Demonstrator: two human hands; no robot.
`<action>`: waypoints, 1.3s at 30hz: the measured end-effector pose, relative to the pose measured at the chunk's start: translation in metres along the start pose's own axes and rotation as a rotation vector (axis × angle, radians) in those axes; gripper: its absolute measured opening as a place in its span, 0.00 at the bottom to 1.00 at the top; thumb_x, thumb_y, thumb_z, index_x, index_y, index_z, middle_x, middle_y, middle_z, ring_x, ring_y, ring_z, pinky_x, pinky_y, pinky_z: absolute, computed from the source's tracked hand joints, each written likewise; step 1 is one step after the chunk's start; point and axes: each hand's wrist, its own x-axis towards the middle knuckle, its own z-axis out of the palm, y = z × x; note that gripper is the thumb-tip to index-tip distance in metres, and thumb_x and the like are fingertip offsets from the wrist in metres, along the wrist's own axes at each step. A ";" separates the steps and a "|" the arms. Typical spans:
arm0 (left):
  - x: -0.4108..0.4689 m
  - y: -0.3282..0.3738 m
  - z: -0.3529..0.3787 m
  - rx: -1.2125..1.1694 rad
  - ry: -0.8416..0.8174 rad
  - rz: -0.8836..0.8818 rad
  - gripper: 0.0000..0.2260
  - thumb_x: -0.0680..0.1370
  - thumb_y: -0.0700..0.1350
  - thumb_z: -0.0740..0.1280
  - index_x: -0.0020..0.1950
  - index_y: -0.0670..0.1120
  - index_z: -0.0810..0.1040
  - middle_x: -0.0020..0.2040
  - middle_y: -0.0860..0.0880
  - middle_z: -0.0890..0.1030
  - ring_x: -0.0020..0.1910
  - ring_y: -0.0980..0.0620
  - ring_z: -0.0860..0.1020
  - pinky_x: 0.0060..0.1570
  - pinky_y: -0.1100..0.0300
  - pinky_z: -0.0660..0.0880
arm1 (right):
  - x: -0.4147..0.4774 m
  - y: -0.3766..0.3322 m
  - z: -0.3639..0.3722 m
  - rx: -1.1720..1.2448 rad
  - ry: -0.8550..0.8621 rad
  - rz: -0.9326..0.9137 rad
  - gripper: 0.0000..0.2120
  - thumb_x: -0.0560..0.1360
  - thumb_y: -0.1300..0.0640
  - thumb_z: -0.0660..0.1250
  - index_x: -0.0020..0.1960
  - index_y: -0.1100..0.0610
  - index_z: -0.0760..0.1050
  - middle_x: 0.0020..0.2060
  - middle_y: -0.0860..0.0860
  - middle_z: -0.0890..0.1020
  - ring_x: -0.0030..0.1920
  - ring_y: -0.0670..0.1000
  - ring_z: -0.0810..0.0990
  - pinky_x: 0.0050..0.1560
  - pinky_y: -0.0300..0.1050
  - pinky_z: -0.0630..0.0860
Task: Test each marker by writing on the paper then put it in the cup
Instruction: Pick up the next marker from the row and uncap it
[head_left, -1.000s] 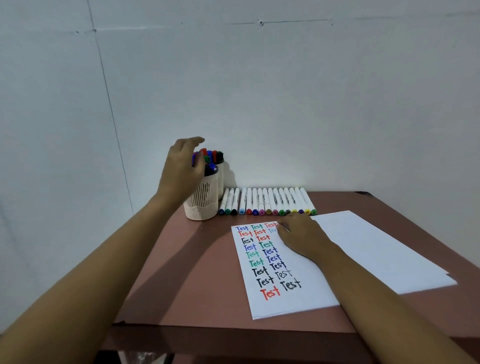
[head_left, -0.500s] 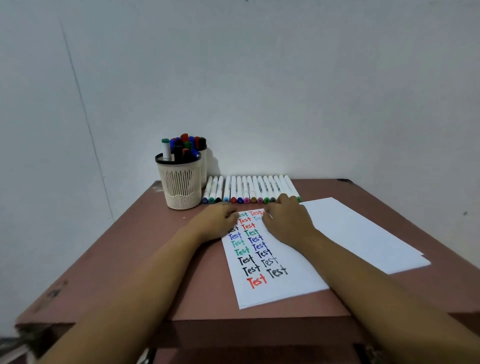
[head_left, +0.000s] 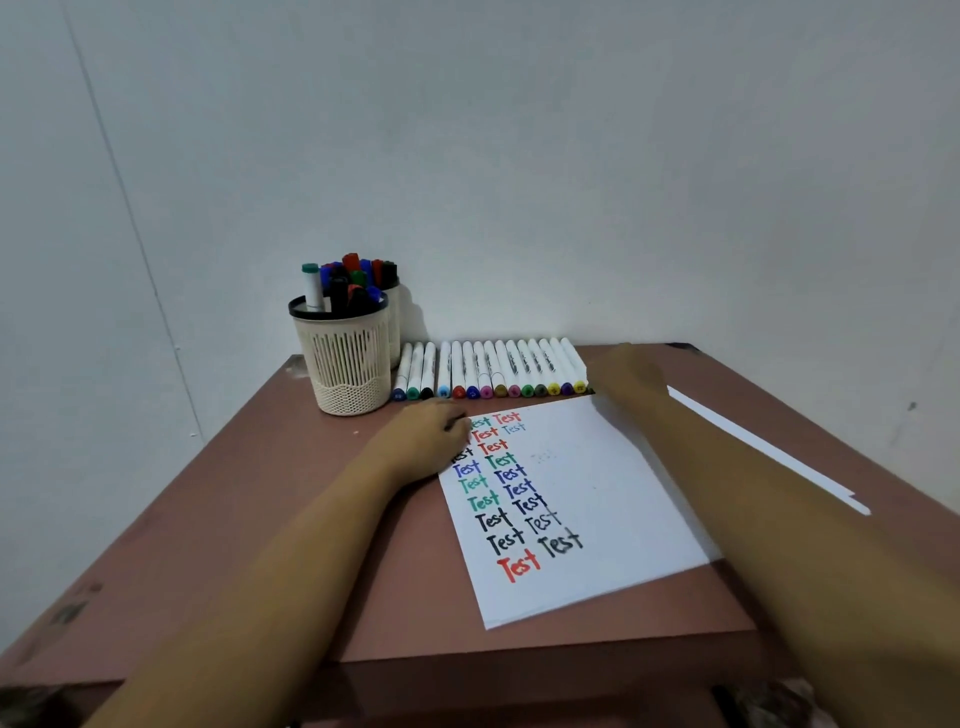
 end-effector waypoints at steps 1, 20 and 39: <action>0.000 0.000 0.000 0.000 0.000 -0.001 0.17 0.81 0.48 0.54 0.62 0.40 0.74 0.63 0.44 0.75 0.61 0.48 0.72 0.60 0.57 0.66 | 0.001 0.003 0.003 -0.008 -0.010 -0.001 0.13 0.73 0.64 0.60 0.31 0.58 0.62 0.31 0.52 0.68 0.35 0.54 0.69 0.30 0.42 0.60; -0.001 0.003 -0.004 -0.239 0.335 -0.028 0.18 0.81 0.50 0.58 0.69 0.44 0.70 0.66 0.45 0.74 0.63 0.48 0.72 0.61 0.56 0.68 | -0.030 0.003 -0.029 0.459 0.183 0.039 0.06 0.76 0.61 0.59 0.43 0.62 0.71 0.32 0.53 0.70 0.29 0.50 0.66 0.29 0.42 0.62; -0.007 0.020 -0.002 -0.151 0.280 0.210 0.12 0.81 0.48 0.59 0.61 0.44 0.70 0.46 0.50 0.75 0.43 0.52 0.72 0.35 0.64 0.63 | -0.078 -0.013 -0.012 1.330 -0.295 0.092 0.10 0.76 0.50 0.67 0.39 0.54 0.74 0.27 0.49 0.73 0.27 0.46 0.69 0.31 0.39 0.65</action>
